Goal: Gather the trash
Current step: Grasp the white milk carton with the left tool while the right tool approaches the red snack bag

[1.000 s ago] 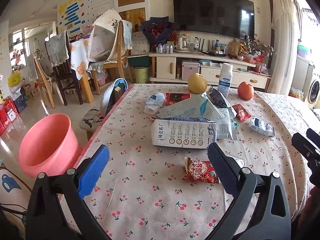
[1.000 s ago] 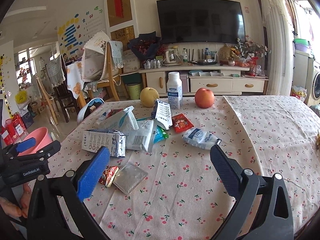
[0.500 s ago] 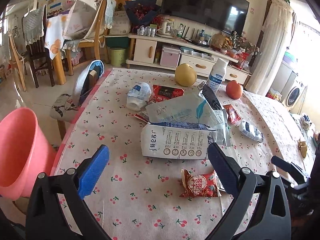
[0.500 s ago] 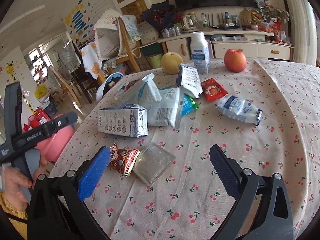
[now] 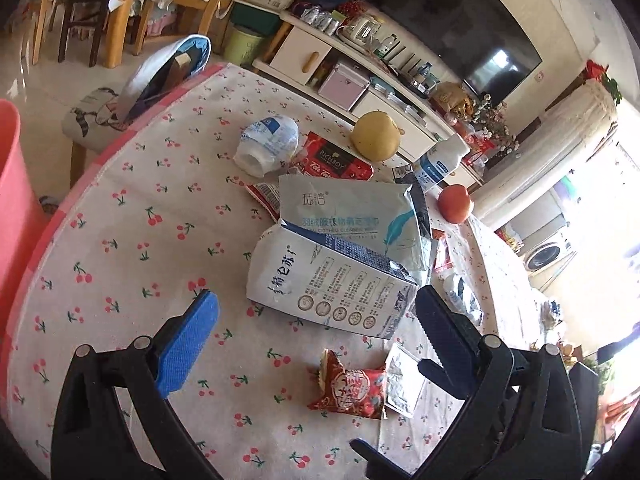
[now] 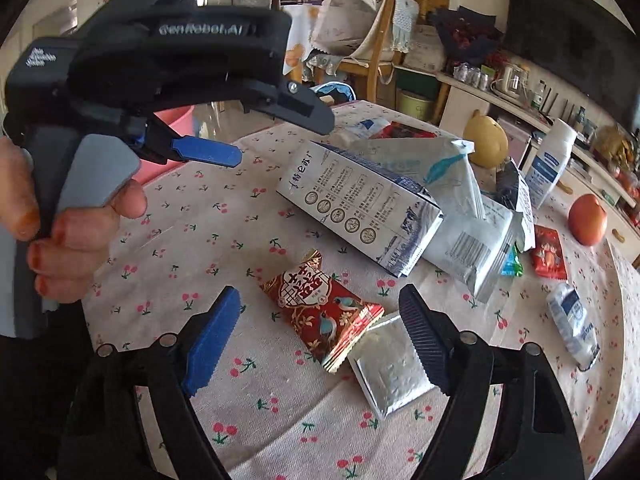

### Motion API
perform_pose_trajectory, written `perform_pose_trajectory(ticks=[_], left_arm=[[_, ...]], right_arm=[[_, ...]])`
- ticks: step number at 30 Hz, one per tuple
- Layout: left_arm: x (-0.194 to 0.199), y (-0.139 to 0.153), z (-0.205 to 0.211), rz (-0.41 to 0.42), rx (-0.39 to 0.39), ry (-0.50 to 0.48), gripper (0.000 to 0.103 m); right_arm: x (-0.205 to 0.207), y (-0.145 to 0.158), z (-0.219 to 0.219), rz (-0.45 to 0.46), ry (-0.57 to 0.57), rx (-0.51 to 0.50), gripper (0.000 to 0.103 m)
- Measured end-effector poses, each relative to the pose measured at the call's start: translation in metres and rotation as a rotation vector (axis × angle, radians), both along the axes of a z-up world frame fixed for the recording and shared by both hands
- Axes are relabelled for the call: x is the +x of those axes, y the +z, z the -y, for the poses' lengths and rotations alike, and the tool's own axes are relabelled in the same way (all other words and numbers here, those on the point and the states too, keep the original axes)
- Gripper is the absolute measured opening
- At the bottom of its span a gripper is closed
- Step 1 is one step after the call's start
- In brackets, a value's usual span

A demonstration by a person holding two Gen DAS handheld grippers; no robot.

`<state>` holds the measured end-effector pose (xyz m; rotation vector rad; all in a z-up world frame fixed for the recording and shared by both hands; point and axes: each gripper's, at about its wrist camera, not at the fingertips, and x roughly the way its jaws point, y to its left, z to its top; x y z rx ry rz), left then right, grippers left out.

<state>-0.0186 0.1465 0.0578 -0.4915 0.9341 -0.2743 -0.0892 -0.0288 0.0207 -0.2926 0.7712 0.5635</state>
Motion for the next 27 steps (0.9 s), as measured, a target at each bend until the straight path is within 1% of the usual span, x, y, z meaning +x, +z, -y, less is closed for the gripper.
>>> perform_pose_trajectory(ticks=[4, 5, 7, 9, 10, 12, 13, 14, 16, 19, 22, 24, 25, 26, 27], left_arm=[[0.0, -0.009, 0.0, -0.049, -0.094, 0.008, 0.099], [0.001, -0.012, 0.0, -0.061, -0.112, 0.01, 0.099], [0.003, -0.016, 0.002, -0.083, -0.15, 0.011, 0.099], [0.005, -0.02, 0.004, -0.095, -0.188, 0.012, 0.099], [0.007, -0.022, 0.005, -0.107, -0.211, 0.01, 0.099], [0.01, -0.026, 0.009, -0.126, -0.245, 0.011, 0.099], [0.012, -0.028, 0.011, -0.131, -0.258, 0.012, 0.099], [0.014, -0.028, 0.014, -0.133, -0.264, 0.012, 0.099], [0.018, -0.03, 0.022, -0.133, -0.254, 0.014, 0.099], [0.025, -0.035, 0.03, -0.146, -0.235, 0.035, 0.099], [0.032, -0.038, 0.034, -0.158, -0.221, 0.062, 0.099], [0.037, -0.039, 0.037, -0.16, -0.209, 0.077, 0.099], [0.04, -0.039, 0.038, -0.16, -0.2, 0.087, 0.099], [0.042, -0.04, 0.038, -0.162, -0.188, 0.099, 0.099], [0.046, -0.041, 0.039, -0.166, -0.18, 0.107, 0.099]], right_arm=[[0.021, -0.014, -0.004, -0.066, 0.018, -0.009, 0.081], [0.026, -0.017, -0.003, -0.084, 0.018, -0.007, 0.079], [0.03, -0.021, -0.001, -0.11, 0.023, 0.002, 0.068], [0.028, -0.019, 0.002, -0.106, 0.033, 0.0, 0.063], [0.027, -0.019, 0.003, -0.101, 0.034, -0.002, 0.056], [0.026, -0.017, 0.007, -0.102, 0.029, 0.007, 0.05], [0.026, -0.017, 0.011, -0.105, 0.023, 0.011, 0.045], [0.025, -0.017, 0.014, -0.11, 0.015, 0.016, 0.036], [0.026, -0.016, 0.02, -0.119, -0.006, 0.019, 0.033], [0.027, -0.015, 0.025, -0.134, -0.025, 0.029, 0.032], [0.028, -0.015, 0.033, -0.159, -0.044, 0.059, 0.033], [0.03, -0.015, 0.036, -0.162, -0.055, 0.068, 0.042], [0.027, -0.016, 0.037, -0.158, -0.059, 0.073, 0.052], [0.024, -0.016, 0.037, -0.158, -0.058, 0.08, 0.057], [0.023, -0.016, 0.037, -0.163, -0.053, 0.088, 0.058]])
